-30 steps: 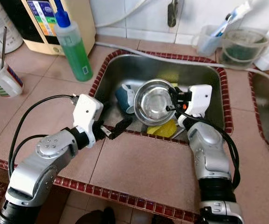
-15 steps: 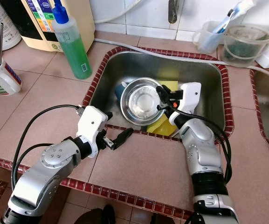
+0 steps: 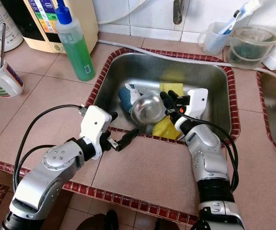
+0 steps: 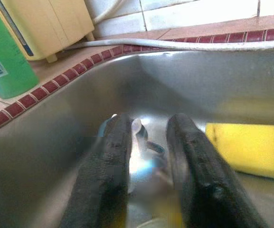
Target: Kitchen organization
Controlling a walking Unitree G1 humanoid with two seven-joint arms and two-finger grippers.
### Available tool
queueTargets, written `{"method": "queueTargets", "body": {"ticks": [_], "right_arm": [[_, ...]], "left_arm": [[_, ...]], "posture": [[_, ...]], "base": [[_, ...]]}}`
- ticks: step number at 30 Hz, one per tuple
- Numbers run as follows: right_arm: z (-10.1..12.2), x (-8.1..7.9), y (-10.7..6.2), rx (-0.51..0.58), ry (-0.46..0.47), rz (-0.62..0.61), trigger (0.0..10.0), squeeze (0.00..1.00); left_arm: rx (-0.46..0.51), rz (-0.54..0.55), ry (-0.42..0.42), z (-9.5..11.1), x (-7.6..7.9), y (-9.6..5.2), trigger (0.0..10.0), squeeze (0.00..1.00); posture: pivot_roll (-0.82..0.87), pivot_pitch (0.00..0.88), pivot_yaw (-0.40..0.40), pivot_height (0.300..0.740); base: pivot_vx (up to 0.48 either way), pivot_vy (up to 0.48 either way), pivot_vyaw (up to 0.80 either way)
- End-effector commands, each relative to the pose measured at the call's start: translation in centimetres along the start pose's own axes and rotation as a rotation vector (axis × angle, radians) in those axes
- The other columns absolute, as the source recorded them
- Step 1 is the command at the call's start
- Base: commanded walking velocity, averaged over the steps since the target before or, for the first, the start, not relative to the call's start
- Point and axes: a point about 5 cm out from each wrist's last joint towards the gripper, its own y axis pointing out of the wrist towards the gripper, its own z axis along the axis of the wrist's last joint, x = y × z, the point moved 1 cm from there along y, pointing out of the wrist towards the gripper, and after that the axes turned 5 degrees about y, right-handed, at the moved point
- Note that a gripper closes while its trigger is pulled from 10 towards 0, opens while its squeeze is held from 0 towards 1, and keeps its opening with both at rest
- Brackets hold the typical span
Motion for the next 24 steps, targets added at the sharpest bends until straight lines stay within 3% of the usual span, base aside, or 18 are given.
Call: {"method": "queueTargets", "body": {"ticks": [1,11,16,24], "right_arm": [[0.0,0.1,0.0,0.008,0.012,-0.008,10.0,1.00],[1.2,-0.8,0.4,0.102,-0.031,-0.021,10.0,1.00],[1.3,-1.9,0.3,0.143,-0.035,-0.031,10.0,1.00],[2.0,-2.3,0.2,0.186,-0.096,-0.075,10.0,1.00]], "left_arm": [[0.005,0.009,-0.002,0.0,-0.3,-0.1,10.0,0.00],[0.064,0.087,0.018,0.7,-2.3,0.6,10.0,0.00],[0.086,0.177,0.018,1.0,-4.0,1.0,10.0,0.00],[0.151,0.282,0.061,1.0,-6.2,1.0,10.0,0.00]], "posture": [[0.04,0.232,0.078,0.740],[0.04,0.170,0.057,0.740],[0.04,0.121,0.039,0.740],[0.01,0.071,0.031,0.740]], "base": [[0.000,0.000,0.00],[0.000,0.000,0.00],[0.000,0.000,0.00],[0.000,0.000,0.00]]}}
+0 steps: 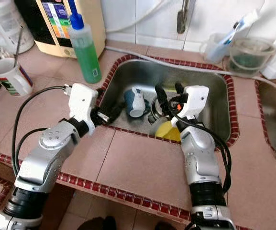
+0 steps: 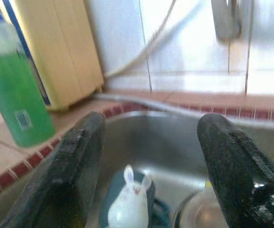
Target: Kitchen organization
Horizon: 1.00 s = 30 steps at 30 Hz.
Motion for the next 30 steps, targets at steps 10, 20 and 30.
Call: {"method": "queueTargets", "body": {"ticks": [10,20,30], "right_arm": [[0.8,-0.1,-1.0,0.065,-0.099,-0.084,10.0,1.00],[-0.4,-1.9,-2.8,0.088,-0.111,-0.119,10.0,0.00],[-1.2,-2.0,-3.7,0.071,-0.163,-0.153,10.0,0.00]], "left_arm": [[0.029,0.107,-0.132,-1.1,-2.3,0.6,10.0,0.00],[0.050,0.145,-0.122,-2.6,-2.1,0.0,10.0,0.00],[0.072,0.145,-0.098,-3.1,-1.2,-0.6,10.0,0.00]], "posture": [[-0.01,0.010,0.020,0.740],[-0.03,0.000,0.021,0.740],[-0.03,0.000,0.017,0.740]], "base": [[0.000,0.000,0.00],[0.000,0.000,0.00],[0.000,0.000,0.00]]}}
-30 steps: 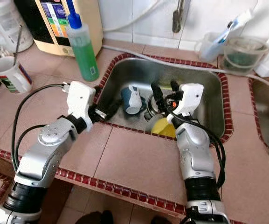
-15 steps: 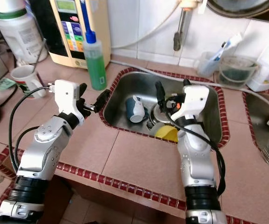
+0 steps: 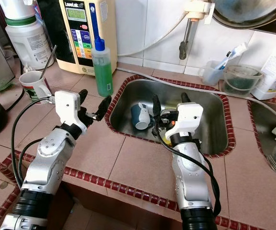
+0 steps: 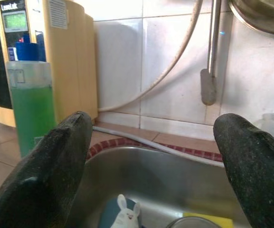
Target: Kitchen organization
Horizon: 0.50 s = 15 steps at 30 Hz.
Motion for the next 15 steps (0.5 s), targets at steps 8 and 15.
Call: {"method": "queueTargets", "body": {"ticks": [8,15], "right_arm": [[0.41,0.91,-0.42,0.010,-0.044,-0.013,10.0,0.00],[0.45,0.93,-0.52,0.006,-0.058,-0.002,10.0,0.00]], "left_arm": [[-0.004,-0.005,0.012,-0.57,0.08,-0.45,10.0,0.00],[-0.005,0.001,-0.006,-0.68,0.21,-0.51,10.0,0.00]], "posture": [[-0.05,0.000,0.001,0.740],[-0.05,0.000,-0.010,0.740]], "base": [[0.000,-0.187,0.00],[0.000,-0.356,0.00]]}}
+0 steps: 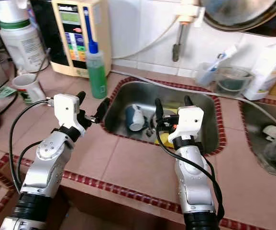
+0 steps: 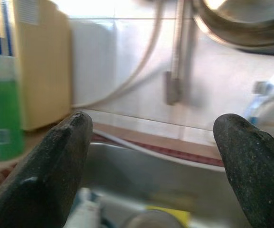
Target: Kitchen organization
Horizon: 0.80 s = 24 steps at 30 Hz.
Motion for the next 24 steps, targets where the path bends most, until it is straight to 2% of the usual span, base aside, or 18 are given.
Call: {"method": "queueTargets", "body": {"ticks": [1,24], "right_arm": [[0.45,0.11,0.04,0.015,-0.005,-0.003,10.0,0.00],[0.28,0.40,0.26,-0.003,-0.015,-0.015,10.0,0.00]], "left_arm": [[-0.003,-0.006,-0.012,-0.20,0.16,-0.07,10.0,0.00],[-0.008,0.000,-0.018,-0.16,-0.11,-0.01,10.0,0.00]], "posture": [[-0.05,0.000,-0.010,0.740],[-0.04,0.000,-0.012,0.740]], "base": [[0.000,-0.416,0.00],[0.000,-0.477,0.00]]}}
